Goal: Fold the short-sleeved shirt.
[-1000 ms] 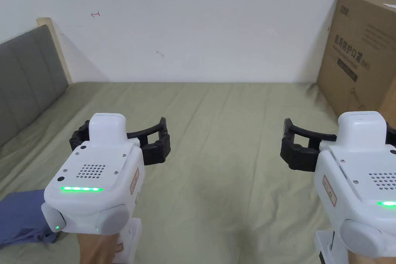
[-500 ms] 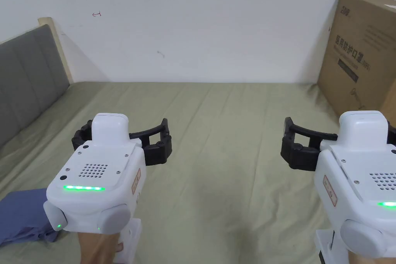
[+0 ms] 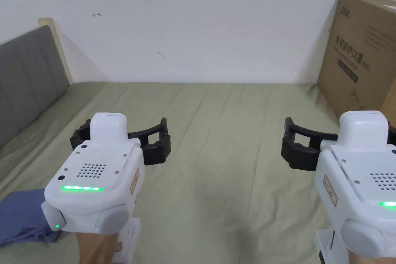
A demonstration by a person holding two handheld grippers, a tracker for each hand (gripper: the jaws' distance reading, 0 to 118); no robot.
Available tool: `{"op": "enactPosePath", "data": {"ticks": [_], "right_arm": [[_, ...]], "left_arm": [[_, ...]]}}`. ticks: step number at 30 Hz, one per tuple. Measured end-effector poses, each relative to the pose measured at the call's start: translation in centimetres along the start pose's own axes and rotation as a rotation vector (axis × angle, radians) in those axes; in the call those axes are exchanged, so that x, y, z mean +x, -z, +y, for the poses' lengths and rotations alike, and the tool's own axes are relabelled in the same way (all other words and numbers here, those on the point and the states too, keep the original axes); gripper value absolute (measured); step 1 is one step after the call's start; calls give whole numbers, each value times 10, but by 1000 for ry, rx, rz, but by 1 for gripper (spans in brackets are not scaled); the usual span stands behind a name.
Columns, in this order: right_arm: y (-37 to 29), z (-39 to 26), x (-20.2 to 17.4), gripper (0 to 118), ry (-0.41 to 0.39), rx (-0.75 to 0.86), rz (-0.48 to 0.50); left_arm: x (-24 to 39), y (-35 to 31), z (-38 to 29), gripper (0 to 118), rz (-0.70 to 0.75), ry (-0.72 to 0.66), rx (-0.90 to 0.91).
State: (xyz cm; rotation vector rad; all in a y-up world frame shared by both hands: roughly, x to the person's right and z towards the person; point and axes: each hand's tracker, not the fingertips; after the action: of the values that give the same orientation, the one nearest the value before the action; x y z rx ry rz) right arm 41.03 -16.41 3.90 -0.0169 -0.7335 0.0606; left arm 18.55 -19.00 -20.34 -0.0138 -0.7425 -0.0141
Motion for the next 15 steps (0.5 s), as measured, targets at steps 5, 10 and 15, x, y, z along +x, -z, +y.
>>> {"op": "enactPosePath", "data": {"ticks": [5,10,15], "right_arm": [[0,1,0,118,0,2,-1],[-1,1,0,118,2,1,0],[-1,2,0,118,2,2,0]], "left_arm": [[1,0,1,113,0,6,5],[1,0,1,113,8,3,8],[-1,-1,0,113,13,0,5]]}}
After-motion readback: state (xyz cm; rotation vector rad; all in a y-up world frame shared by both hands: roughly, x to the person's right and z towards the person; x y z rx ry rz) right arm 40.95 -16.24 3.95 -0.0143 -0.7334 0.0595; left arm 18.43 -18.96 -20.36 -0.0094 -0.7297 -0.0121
